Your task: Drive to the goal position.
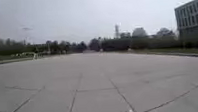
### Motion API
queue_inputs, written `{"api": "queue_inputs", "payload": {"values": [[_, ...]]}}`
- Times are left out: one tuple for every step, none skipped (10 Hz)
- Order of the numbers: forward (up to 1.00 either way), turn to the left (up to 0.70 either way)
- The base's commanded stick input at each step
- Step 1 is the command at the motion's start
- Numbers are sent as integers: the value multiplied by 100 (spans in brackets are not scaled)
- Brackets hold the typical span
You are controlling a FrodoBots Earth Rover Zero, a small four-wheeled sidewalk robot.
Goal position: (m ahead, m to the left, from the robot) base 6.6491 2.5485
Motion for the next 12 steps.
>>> {"api": "queue_inputs", "payload": {"values": [[100,0],[100,0],[100,0],[100,0],[100,0],[100,0],[100,0],[100,0],[100,0],[100,0],[100,0],[100,0]]}}
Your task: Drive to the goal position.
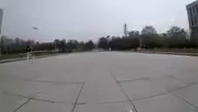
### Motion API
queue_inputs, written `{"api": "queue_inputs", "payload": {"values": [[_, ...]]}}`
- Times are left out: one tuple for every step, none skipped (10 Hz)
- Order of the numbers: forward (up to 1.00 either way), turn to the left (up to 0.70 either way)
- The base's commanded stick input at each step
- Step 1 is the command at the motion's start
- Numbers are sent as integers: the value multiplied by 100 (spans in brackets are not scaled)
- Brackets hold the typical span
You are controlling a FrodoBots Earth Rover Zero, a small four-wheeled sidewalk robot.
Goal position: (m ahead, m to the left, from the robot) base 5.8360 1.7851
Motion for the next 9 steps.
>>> {"api": "queue_inputs", "payload": {"values": [[100,0],[100,0],[100,0],[100,0],[100,0],[100,0],[100,0],[100,0],[100,0]]}}
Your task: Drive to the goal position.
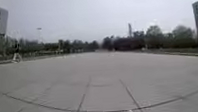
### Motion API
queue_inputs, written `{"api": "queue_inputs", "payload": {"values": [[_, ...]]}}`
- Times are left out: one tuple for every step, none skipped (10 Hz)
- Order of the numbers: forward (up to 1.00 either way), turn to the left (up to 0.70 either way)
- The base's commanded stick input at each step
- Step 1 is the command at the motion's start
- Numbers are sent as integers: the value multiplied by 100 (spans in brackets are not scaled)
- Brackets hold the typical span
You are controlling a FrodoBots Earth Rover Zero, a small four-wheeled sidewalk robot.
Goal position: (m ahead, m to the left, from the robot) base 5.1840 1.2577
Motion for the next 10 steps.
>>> {"api": "queue_inputs", "payload": {"values": [[100,0],[100,0],[100,0],[100,0],[100,0],[100,0],[100,0],[100,0],[100,0],[100,0]]}}
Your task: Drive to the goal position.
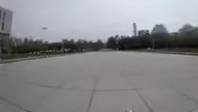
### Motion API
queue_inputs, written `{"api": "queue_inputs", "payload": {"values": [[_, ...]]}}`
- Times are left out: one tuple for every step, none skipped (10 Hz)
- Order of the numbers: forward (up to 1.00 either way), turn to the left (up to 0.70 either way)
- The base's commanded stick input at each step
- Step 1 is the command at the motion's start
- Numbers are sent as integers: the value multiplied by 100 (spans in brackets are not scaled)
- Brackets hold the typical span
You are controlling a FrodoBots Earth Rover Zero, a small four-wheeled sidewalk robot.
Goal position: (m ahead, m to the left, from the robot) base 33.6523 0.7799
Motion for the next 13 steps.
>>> {"api": "queue_inputs", "payload": {"values": [[100,0],[100,3],[100,6],[100,-9],[100,-40],[100,-27],[100,8],[89,4],[14,0],[100,0],[100,0],[100,0],[100,0]]}}
